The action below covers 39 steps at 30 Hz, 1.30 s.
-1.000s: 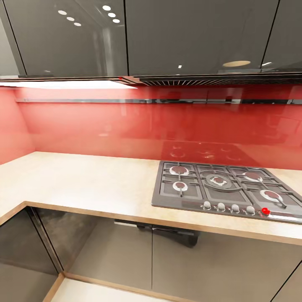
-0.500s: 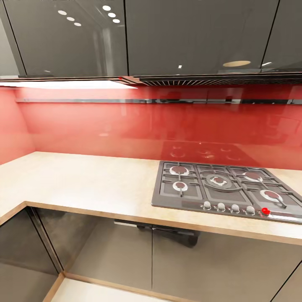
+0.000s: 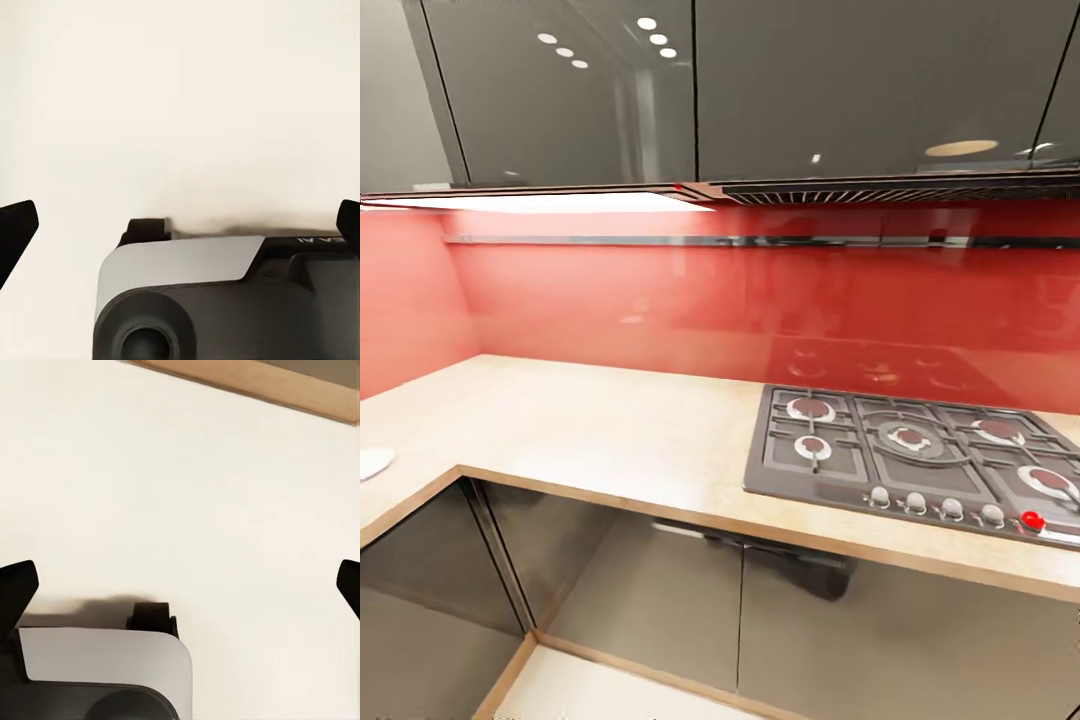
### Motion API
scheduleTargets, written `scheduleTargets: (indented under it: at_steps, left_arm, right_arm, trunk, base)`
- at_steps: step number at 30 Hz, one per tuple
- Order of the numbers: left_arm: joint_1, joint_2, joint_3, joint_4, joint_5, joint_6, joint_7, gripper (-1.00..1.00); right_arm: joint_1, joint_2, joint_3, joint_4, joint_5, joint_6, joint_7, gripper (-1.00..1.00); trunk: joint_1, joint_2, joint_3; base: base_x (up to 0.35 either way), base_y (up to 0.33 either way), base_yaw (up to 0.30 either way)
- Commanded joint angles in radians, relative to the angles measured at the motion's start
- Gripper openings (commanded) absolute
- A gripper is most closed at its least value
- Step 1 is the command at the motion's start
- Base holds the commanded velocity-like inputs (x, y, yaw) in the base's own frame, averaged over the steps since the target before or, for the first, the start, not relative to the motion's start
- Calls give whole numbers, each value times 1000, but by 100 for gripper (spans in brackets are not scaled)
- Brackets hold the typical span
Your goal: Set up a coffee station on the kitchen countertop: keep the coffee maker on the countertop, move the bottle of coffee from the kitchen shelf to the counter next to the coffee maker, place a paper coffee filter on top of the coffee maker, put the saucer next to the coffee maker with the coffee cup on the saucer, and place the electric kettle next to the coffee maker.
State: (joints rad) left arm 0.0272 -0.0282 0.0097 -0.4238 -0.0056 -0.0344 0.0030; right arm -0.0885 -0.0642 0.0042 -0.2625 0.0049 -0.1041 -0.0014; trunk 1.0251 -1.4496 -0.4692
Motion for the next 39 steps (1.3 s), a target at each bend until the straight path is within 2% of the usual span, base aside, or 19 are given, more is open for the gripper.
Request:
scheduleTargets:
  at_steps: [1, 12, 39]
  left_arm:
    - [0, 0, 1, -1, -1, -2, 0, 100]
    - [0, 1, 1, -1, -1, -4, 0, 100]
    - [0, 1, 1, -1, -1, -4, 0, 100]
  right_arm:
    - [0, 0, 0, 1, 1, -3, 0, 100]
    - [1, 1, 2, 1, 1, -5, -1, 100]
    - [1, 4, 4, 3, 2, -4, -3, 100]
  trunk:
    - [0, 0, -1]
    - [0, 0, -1]
    - [0, 0, -1]
  base:
    - [-48, -170, 55]
    - [-23, -202, 172]
    - [0, -8, 273]
